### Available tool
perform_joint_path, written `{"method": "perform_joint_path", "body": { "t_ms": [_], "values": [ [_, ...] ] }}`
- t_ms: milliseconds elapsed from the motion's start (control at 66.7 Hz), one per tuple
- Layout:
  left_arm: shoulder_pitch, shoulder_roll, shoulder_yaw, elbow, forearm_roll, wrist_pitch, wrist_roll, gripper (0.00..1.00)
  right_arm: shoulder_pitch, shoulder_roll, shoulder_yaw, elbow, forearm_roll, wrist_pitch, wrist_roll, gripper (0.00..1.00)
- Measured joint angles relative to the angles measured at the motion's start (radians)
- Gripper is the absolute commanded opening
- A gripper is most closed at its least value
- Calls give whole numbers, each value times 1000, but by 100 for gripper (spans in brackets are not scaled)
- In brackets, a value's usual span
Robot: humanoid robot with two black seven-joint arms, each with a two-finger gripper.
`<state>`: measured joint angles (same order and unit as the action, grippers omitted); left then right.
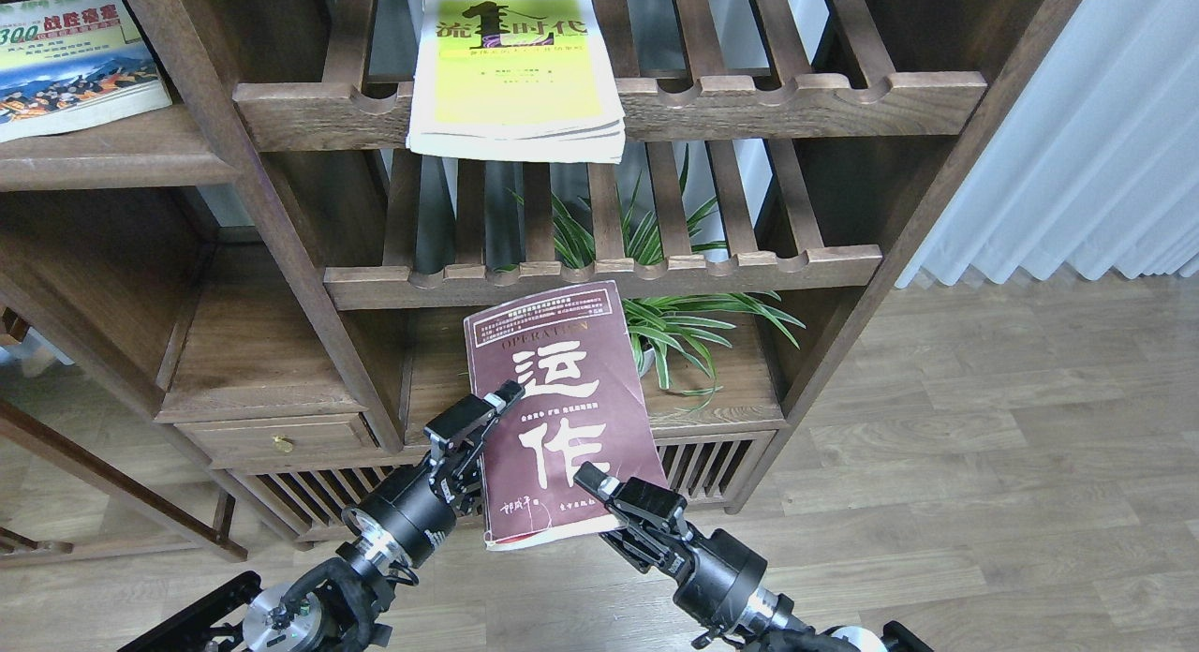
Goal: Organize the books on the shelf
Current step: 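Carry the maroon book with the left gripper to the side shelf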
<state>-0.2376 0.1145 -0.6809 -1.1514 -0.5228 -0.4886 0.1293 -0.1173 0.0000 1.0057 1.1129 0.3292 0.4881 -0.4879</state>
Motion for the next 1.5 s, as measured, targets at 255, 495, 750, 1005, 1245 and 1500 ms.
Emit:
{"method": "perform_joint_path", "body": {
  "t_ms": [255, 495, 750, 1005, 1245, 1500],
  "values": [
    [2, 0, 3, -5, 4, -1, 27, 0, 10, 0, 0, -12, -48, 0, -4, 83],
    [1, 46, 13, -3, 8, 0, 81, 0, 29, 1, 11, -40, -97, 1, -2, 99],
    [5, 323, 15, -64, 44, 0, 215, 0, 51, 0, 13, -93, -96, 1, -1, 99],
    [10, 637, -7, -173, 64, 0, 258, 0, 90, 0, 1, -155, -96, 1, -1, 99],
    [11, 909, -57, -285, 64, 0, 267, 0, 116, 0, -2, -184, -98, 1, -1, 99],
    [1, 1195, -182, -382, 62, 0, 265, 1, 127, 0, -15, -205, -98, 1, -1, 99]
  ]
}}
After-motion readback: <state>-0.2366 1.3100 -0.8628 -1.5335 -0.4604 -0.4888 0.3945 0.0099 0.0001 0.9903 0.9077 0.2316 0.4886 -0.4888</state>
